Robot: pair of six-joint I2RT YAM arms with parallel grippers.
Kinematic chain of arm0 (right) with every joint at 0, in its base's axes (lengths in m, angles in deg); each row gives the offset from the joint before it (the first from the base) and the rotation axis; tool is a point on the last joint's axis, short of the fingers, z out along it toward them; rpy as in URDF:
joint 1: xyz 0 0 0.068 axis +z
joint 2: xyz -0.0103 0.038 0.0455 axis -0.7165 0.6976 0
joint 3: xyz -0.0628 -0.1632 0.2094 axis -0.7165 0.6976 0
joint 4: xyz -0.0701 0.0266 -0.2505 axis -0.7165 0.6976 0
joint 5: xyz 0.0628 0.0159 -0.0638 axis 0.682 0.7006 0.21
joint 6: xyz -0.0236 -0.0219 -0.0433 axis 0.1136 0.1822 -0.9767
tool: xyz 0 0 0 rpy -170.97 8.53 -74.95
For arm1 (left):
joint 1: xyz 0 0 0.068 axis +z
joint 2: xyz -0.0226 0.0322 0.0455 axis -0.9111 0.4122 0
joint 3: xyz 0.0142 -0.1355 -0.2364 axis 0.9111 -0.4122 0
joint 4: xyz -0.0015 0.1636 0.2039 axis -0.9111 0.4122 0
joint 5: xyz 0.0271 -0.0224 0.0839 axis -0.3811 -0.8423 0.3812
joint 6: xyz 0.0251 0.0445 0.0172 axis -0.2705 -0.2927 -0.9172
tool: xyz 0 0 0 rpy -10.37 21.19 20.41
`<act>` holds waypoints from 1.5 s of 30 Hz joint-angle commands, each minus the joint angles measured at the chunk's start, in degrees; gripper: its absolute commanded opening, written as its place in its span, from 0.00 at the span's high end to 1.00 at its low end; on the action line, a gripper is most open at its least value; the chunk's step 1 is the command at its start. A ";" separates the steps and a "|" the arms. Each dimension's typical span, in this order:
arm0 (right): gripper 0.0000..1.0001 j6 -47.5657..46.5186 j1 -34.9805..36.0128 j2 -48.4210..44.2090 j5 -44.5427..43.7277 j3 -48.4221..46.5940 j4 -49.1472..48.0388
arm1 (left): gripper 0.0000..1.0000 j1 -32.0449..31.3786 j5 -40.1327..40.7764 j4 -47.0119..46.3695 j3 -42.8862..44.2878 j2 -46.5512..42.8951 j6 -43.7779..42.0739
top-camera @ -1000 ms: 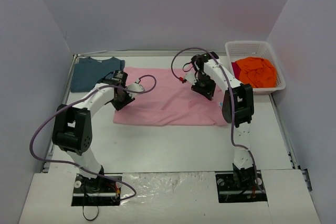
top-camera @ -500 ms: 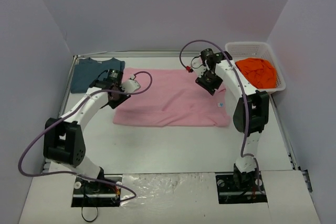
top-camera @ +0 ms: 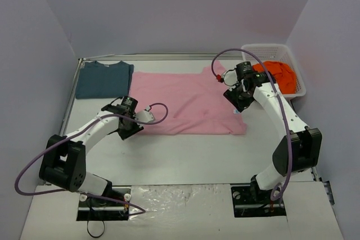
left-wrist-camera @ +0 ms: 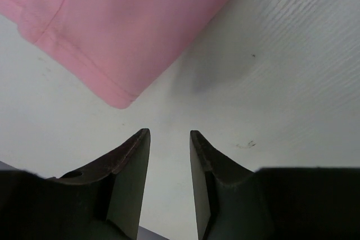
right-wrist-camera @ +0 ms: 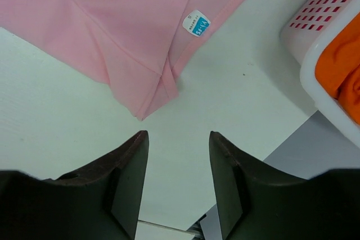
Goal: Fold and stack the t-shirts
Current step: Fold the flattened tshirt in 1/3 of the way
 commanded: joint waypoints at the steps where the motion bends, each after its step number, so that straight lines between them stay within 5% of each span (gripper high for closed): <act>1: 0.57 2.26 -0.33 -2.35 2.72 3.11 -1.96 | 0.67 -1.73 3.13 -4.43 -1.35 1.23 0.61; 32: 0.51 3.76 -1.30 -2.34 2.46 9.97 -4.25 | 0.65 -3.23 12.80 -18.50 -7.42 6.94 -1.85; 37: 0.49 3.05 -1.30 -3.32 1.40 12.78 -3.55 | 0.97 -3.23 12.45 -17.98 -6.28 7.74 -1.58; 45: 0.53 1.12 -1.39 -5.25 2.37 17.18 -1.00 | 0.98 -3.32 10.61 -16.92 -5.31 7.91 -0.18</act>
